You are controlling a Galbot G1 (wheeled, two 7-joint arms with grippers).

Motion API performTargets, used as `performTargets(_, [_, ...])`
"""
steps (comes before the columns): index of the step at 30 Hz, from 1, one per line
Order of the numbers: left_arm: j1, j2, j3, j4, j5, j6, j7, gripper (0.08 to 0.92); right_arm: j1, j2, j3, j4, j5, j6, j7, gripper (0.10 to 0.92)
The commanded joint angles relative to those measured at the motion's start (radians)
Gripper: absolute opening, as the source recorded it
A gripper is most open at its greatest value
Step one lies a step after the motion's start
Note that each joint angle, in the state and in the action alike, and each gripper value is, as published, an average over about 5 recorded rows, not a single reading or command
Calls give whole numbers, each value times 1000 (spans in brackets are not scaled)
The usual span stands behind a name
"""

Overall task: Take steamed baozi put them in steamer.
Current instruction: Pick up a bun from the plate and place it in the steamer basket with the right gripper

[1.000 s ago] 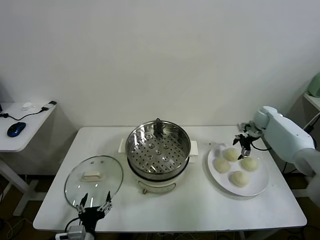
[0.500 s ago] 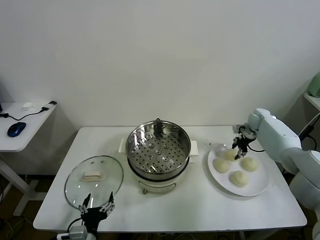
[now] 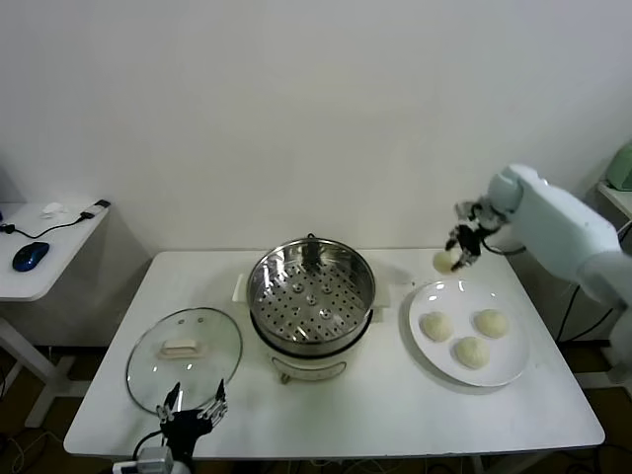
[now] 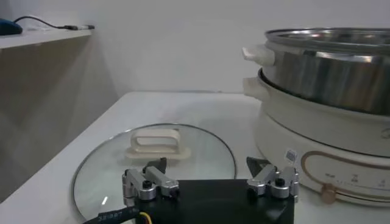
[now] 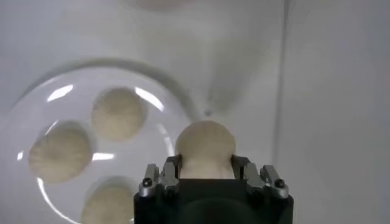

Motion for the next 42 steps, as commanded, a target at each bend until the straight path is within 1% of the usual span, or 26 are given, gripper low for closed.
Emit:
performTargets(1, [-3,2,2,1,3,3,2,823,369,29,-320,357,324,83,-33,568])
performTargets(3, [-7,3,4,3,4,5,3,823,395,86,-353,438,341,156,-33,568])
performTargets(5, [-11,3,5,5,4,7,3,823,390,144,-376,492,317,235,-23,568])
performTargets(7, [-13,4,6,6,5,8,3,823,357,195,-388,510,253,314,-7,568])
performTargets(9, [-14,4,7,6,6,9,4,823,300,243,-382,480,162,393,3,568])
performTargets(11, [-15,5,5,6,6,8,4,823,215,291,-348,395,63,493,8,568])
performTargets(15, [-15,6,-5,6,5,8,4,823,17,383,-192,137,-178,676,10,568])
performTargets(19, [-10,11,-12,4,3,6,3,823,-120,474,-23,-109,-391,705,52,568])
performTargets(22, [-7,14,-13,5,2,4,1,823,-168,525,72,-235,-520,705,113,566])
performTargets(24, [-7,14,-13,6,2,3,0,823,-185,552,117,-293,-575,705,148,567])
performTargets(27, [-8,14,-13,8,0,3,-3,823,-196,583,153,-345,-598,705,178,568])
performTargets(33, [-8,18,-12,7,-4,3,-4,823,-211,610,159,-376,-561,705,163,568])
performTargets(37, [-6,19,-14,6,-9,3,-4,823,-207,604,134,-364,-489,705,122,568])
performTargets(42, [-4,16,-10,3,-11,4,-4,823,-179,589,65,-343,-351,705,76,577])
